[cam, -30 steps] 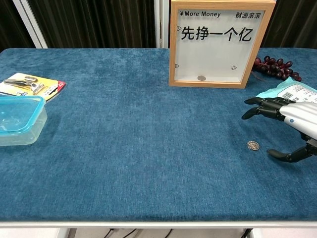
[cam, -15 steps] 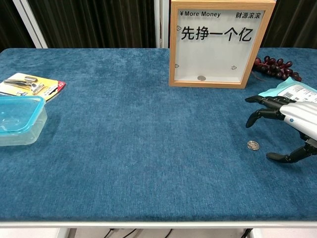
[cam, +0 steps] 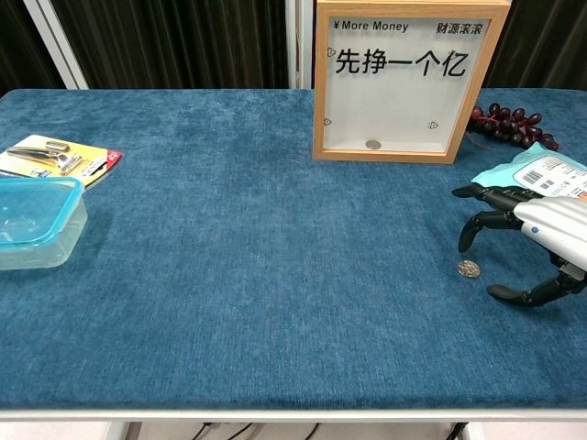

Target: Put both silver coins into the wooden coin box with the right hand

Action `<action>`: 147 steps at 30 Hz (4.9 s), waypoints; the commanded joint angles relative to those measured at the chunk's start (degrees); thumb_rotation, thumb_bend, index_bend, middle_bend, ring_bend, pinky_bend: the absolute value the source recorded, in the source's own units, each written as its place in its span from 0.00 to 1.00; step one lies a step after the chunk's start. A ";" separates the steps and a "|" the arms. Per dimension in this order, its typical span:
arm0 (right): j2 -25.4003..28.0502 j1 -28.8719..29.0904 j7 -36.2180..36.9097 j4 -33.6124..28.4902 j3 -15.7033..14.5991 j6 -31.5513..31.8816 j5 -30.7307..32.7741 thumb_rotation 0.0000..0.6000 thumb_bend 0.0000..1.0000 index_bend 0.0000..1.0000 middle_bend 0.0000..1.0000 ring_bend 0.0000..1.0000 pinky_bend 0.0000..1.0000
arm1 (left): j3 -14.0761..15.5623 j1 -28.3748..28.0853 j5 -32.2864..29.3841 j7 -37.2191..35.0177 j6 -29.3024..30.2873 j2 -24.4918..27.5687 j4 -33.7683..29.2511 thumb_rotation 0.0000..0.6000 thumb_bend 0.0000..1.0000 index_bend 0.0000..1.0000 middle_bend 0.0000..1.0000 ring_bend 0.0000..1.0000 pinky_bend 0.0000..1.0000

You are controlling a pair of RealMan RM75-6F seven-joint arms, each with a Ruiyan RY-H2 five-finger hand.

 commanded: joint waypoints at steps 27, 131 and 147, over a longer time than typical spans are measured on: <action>-0.92 0.16 -0.42 0.79 -0.25 -1.17 0.69 1.00 0.23 0.42 0.04 0.00 0.00 | 0.12 0.15 0.07 -0.72 0.09 -0.24 0.89 1.00 0.05 0.00 0.00 0.00 0.00; 28.32 23.34 -11.45 -29.26 30.81 -16.81 42.61 1.00 0.46 0.72 0.08 0.00 0.00 | 0.79 -0.76 1.99 0.18 0.37 0.46 -1.35 1.00 0.05 0.00 0.00 0.00 0.00; 27.51 45.55 -28.16 -22.10 25.53 -23.13 85.25 1.00 0.47 0.75 0.09 0.00 0.00 | 0.44 -0.25 2.11 -0.65 1.97 1.02 -1.88 1.00 0.05 0.00 0.00 0.00 0.00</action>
